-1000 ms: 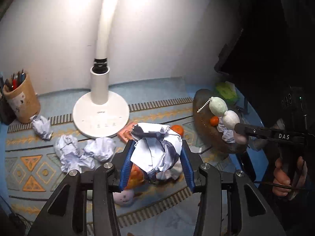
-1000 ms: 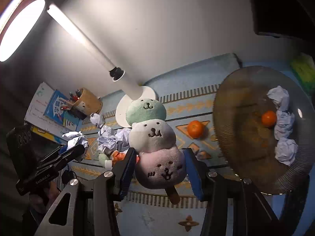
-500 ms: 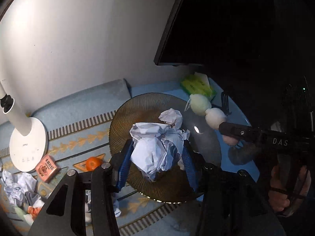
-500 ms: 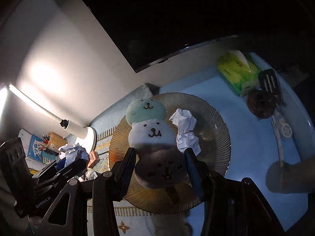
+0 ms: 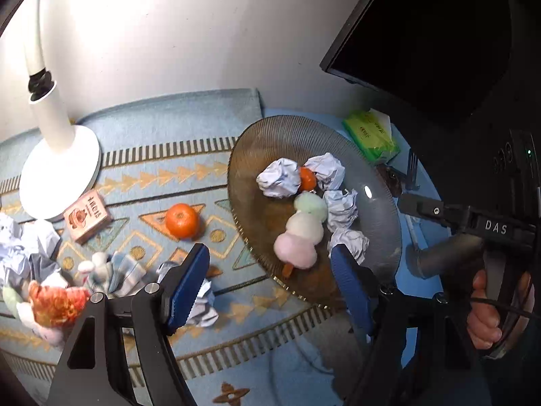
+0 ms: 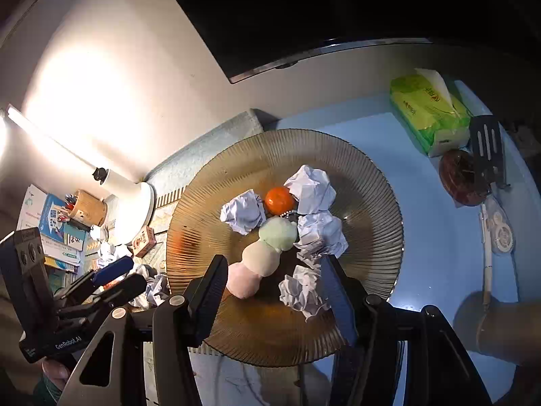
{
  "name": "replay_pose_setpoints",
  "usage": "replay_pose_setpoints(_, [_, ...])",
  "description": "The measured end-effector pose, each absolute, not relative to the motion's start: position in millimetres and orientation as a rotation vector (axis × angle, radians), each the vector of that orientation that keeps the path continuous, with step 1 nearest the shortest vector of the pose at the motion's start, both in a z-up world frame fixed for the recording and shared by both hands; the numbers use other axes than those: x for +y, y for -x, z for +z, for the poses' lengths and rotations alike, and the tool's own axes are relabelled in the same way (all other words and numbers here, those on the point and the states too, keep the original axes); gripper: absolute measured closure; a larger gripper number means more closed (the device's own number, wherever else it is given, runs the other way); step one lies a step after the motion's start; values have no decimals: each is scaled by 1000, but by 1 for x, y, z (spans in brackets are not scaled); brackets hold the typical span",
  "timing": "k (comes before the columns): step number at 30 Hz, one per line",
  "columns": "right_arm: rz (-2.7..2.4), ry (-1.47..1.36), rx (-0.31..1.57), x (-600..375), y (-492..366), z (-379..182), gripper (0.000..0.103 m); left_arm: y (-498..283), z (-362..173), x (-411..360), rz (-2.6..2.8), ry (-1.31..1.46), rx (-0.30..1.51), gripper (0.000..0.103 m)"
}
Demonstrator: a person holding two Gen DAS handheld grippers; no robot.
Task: Organize objects
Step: 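Carry the plush stack and paper ball into the glass bowl and release, then move both grippers back toward the lamp base, then grasp the pink snack box with the right gripper while the left grasps a paper ball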
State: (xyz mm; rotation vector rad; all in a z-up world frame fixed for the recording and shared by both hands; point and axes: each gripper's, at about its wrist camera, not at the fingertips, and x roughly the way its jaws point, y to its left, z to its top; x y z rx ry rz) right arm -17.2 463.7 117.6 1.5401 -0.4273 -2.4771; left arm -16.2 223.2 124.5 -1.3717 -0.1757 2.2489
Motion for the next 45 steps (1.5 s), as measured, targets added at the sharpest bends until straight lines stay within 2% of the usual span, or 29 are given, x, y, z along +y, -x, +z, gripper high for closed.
replay_pose_setpoints(8, [-2416,-1495,-278,396,8,127,47,-12,112,158,2308,1437,-287,30])
replay_pose_setpoints(16, [-2286,-1501,-174,308,-2,118,47,-21,116,52,2452,1454,-436,30])
replay_pose_setpoints(25, [-2192,-1495,-111,214,11,109,47,20,145,-68,2608,1400,-435,30])
replay_pose_setpoints(27, [-2213,-1477,-98,197,23,112,45,36,147,-89,2627,1391,-452,24])
replay_pose_setpoints(28, [-2228,-1471,-103,190,29,113,42,44,145,-98,2628,1396,-467,20])
replay_pose_setpoints(29, [-2242,-1465,-117,185,34,112,36,52,142,-106,2628,1404,-492,13])
replay_pose_setpoints(30, [-2254,-1464,-130,180,39,111,36,60,137,-114,2622,1409,-523,9])
replay_pose_setpoints(33, [-2266,-1510,-108,165,52,96,36,81,116,-129,2589,1452,-583,9])
replay_pose_setpoints(38, [-2231,-1627,53,139,75,57,36,117,74,-134,2563,1548,-525,9])
replay_pose_setpoints(45, [-2179,-1726,207,115,105,13,36,147,36,-133,2520,1607,-540,9])
